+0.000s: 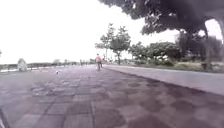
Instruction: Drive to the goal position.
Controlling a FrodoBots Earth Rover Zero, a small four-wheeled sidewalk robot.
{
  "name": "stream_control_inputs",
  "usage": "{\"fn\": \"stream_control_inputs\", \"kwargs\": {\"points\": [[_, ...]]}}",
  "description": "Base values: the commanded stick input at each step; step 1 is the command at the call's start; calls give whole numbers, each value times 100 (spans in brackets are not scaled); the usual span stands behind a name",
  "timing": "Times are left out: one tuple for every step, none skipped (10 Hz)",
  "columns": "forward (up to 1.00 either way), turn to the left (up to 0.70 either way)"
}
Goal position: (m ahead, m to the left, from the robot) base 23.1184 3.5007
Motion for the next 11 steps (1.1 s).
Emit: {"fn": "stream_control_inputs", "kwargs": {"points": [[100,0],[100,0],[100,0],[100,0],[100,0],[100,0],[100,0],[100,0],[100,0],[100,0],[100,0]]}}
